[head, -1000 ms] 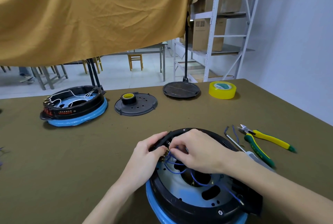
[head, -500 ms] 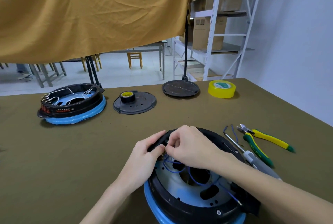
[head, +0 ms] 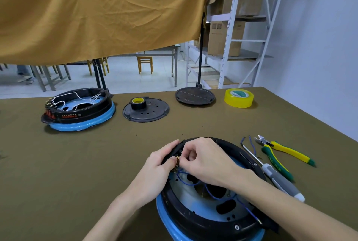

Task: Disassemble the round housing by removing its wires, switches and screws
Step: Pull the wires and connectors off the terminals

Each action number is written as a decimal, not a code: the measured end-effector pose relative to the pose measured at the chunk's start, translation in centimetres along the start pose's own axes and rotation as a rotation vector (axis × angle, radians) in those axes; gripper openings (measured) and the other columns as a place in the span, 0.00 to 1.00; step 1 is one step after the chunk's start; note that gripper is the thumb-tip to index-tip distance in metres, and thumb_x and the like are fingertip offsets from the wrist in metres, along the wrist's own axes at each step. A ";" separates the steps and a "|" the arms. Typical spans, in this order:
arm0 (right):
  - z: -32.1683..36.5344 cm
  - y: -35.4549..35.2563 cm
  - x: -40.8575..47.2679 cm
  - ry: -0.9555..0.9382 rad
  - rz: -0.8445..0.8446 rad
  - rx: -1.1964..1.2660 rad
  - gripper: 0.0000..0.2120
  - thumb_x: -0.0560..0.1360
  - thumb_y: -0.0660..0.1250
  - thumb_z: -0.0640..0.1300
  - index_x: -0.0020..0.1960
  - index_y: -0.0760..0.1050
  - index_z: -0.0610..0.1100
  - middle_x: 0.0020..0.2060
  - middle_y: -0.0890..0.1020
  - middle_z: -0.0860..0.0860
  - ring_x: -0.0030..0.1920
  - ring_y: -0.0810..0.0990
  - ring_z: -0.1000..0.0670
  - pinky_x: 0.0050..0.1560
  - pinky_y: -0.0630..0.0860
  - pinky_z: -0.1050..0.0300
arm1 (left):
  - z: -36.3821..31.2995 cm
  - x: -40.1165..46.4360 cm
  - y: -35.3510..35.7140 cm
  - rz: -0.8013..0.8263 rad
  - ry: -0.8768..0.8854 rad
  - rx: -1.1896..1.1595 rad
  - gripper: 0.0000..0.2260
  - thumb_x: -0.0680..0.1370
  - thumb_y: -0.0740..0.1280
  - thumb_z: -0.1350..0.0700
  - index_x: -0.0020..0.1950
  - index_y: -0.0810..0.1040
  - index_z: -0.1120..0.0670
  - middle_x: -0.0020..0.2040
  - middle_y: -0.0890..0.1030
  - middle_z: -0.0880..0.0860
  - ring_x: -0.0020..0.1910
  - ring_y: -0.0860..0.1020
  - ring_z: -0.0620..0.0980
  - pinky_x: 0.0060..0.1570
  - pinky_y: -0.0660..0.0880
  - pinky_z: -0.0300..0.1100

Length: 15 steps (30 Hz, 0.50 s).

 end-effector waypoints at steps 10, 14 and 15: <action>-0.6 0.4 0.4 0.051 0.000 0.106 0.09 0.69 0.68 0.52 0.34 0.79 0.48 0.26 0.81 0.51 0.27 0.76 0.54 0.34 0.77 0.50 | 0.0 0.1 0.0 -0.001 -0.002 0.049 0.22 0.86 0.59 0.58 0.79 0.67 0.43 0.72 0.73 0.36 0.70 0.70 0.31 0.66 0.67 0.28; -0.7 0.3 0.1 0.023 -0.022 0.087 0.10 0.70 0.69 0.52 0.33 0.79 0.47 0.25 0.81 0.51 0.27 0.77 0.52 0.32 0.76 0.54 | 0.0 -0.2 0.1 0.023 -0.013 0.048 0.24 0.84 0.62 0.59 0.79 0.67 0.42 0.70 0.74 0.34 0.65 0.72 0.25 0.57 0.69 0.21; -0.5 0.3 0.1 0.000 -0.029 0.062 0.10 0.70 0.68 0.52 0.34 0.78 0.47 0.25 0.80 0.51 0.28 0.77 0.51 0.31 0.74 0.58 | 0.0 -0.3 0.2 0.035 -0.019 0.044 0.26 0.83 0.63 0.60 0.79 0.66 0.42 0.69 0.74 0.33 0.64 0.72 0.26 0.58 0.70 0.23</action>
Point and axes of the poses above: each hand's wrist, its own x-axis towards the middle knuckle, its own y-axis out of the palm, z = x × y, the point moved 10 cm from there along x, towards the middle knuckle
